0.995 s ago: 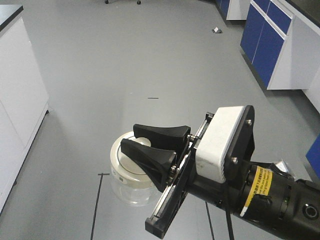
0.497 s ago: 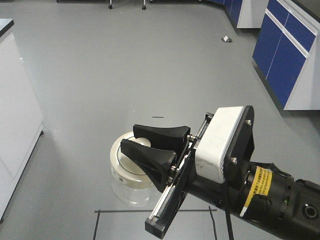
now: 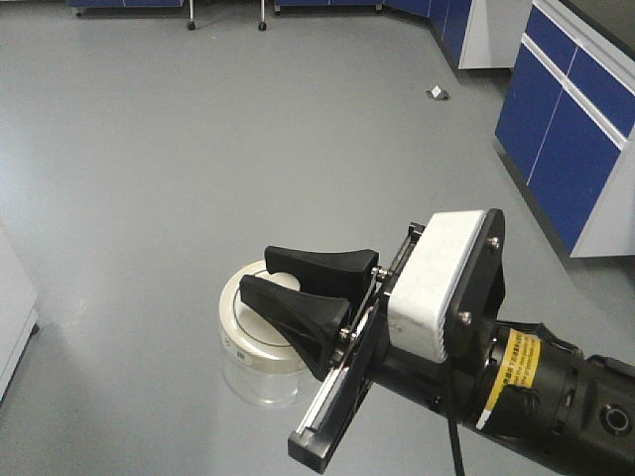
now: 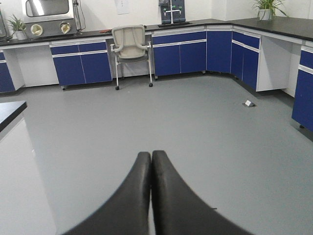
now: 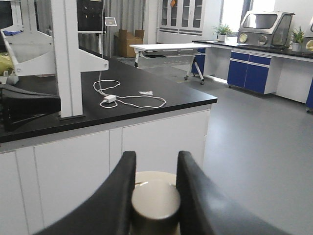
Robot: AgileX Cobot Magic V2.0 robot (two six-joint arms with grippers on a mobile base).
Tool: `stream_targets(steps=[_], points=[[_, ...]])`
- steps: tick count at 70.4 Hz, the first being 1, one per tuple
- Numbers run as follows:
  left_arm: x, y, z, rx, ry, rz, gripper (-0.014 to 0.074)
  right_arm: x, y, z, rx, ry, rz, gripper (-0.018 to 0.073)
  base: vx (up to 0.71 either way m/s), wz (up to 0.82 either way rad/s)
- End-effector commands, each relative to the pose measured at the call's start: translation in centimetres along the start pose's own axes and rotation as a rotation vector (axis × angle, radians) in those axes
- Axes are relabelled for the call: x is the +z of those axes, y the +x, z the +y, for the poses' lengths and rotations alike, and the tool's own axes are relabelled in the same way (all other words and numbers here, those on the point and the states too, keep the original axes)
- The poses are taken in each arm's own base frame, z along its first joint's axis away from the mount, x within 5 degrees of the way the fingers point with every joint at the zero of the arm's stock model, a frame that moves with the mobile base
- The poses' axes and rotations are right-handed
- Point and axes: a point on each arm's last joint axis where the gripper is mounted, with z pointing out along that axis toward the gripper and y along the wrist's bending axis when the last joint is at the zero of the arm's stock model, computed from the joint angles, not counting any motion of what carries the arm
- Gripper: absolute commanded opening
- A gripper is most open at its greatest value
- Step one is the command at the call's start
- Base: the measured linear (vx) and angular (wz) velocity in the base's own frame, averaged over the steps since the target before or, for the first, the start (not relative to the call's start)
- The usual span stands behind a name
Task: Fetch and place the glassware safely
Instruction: 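Hold the jar in the right gripper while the base drives across the lab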
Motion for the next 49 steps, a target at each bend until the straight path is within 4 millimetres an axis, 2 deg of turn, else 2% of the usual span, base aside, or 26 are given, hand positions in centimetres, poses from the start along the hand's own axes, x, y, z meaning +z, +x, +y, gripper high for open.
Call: stream_targets(steps=[1,49], points=[[-0.08,-1.45,-0.03,-0.017,0.006,-0.086,-0.0007,-0.27,-2.55,0.13,-0.006,-0.018,-0.151,-0.0004,0.47,-0.02],[-0.08,-1.45,-0.03,-0.016,0.006,-0.086,-0.0007,-0.27,-2.55,0.13,-0.006,-0.018,-0.151,-0.0004,0.49,0.06]])
